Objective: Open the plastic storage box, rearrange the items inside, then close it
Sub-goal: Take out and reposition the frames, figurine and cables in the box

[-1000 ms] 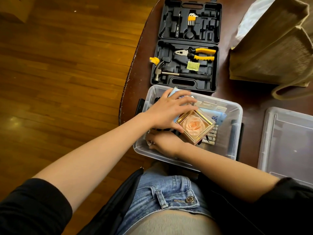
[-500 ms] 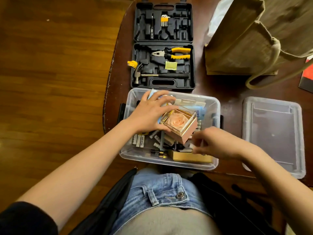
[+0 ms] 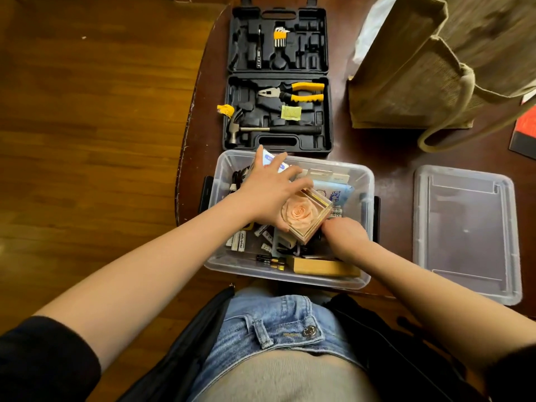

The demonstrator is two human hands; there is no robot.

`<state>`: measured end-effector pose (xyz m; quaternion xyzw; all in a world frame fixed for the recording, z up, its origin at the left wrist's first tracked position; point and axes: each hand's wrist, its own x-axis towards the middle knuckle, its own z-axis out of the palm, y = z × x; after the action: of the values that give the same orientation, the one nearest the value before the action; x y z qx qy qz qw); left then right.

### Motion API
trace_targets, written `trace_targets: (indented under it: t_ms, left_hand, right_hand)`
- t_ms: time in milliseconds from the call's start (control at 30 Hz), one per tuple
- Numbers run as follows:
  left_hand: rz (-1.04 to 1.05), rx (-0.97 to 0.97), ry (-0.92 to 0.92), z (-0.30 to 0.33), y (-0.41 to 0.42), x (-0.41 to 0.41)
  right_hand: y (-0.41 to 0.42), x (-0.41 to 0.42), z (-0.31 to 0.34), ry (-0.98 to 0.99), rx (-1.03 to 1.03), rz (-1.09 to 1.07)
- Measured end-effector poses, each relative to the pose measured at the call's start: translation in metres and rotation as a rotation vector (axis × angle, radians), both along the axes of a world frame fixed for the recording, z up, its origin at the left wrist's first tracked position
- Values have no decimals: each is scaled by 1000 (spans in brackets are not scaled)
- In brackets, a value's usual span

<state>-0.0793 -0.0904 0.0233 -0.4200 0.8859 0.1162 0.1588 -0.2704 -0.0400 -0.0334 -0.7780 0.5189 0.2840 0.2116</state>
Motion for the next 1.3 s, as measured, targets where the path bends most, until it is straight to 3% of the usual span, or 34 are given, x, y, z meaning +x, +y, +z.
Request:
trace_targets:
  t_ms: [500,667,767,933,1033,1300]
  left_hand:
    - [-18,-46,94,-5,5,10]
    - [-20,-51,123,-7,6,12]
    - [-20,-41,148,-8,6,14]
    - [-34,-44,161,-8,6,18]
    - [-49,-35,152,-9,3,22]
    - [-40,-10,140,-8,-1,20]
  right_hand:
    - [-4,10,-19,58,51,-163]
    - [-7,4,22,84,98,34]
    - [-5,-5,63,-22,178,135]
    - [0,32,115,-431,431,165]
    - [10,76,93,-489,415,230]
    - [11,138,-2,-208,177,221]
